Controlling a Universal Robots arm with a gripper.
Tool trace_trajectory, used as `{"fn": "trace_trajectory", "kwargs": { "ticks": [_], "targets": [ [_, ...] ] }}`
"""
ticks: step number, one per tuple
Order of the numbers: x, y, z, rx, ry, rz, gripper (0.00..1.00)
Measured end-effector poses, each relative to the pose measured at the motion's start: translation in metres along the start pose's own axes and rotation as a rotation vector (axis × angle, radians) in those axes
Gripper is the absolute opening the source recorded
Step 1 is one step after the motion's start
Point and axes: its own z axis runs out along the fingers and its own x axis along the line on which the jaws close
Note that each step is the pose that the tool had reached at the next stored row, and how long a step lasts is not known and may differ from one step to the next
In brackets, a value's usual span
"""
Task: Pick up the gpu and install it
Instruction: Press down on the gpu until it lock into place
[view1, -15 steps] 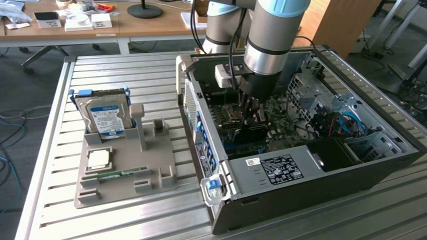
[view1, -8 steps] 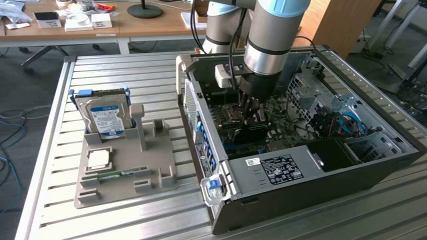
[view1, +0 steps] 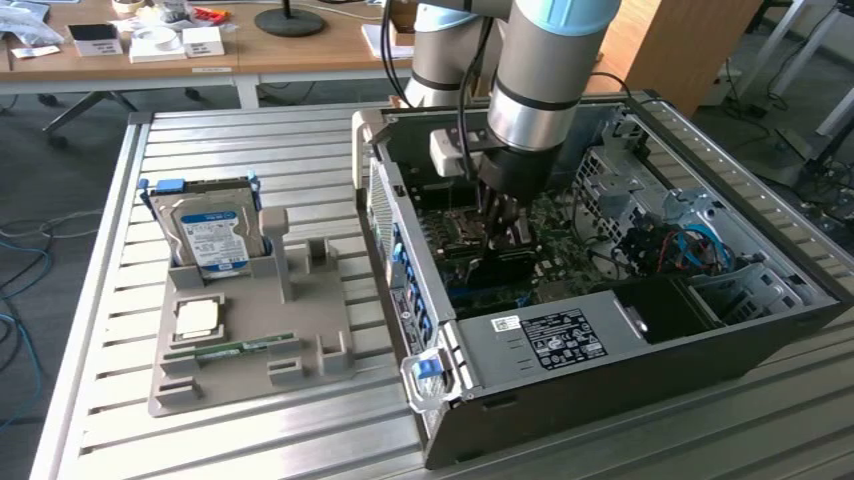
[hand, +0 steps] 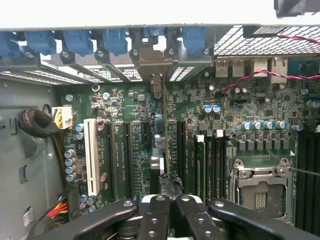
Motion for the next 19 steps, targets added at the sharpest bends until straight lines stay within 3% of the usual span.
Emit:
{"fn": "trace_trajectory", "kwargs": {
  "ticks": [19],
  "targets": [
    [0.0001,0.002,0.0028,0.0001,-0.0004,0.0,0.11]
  ]
}}
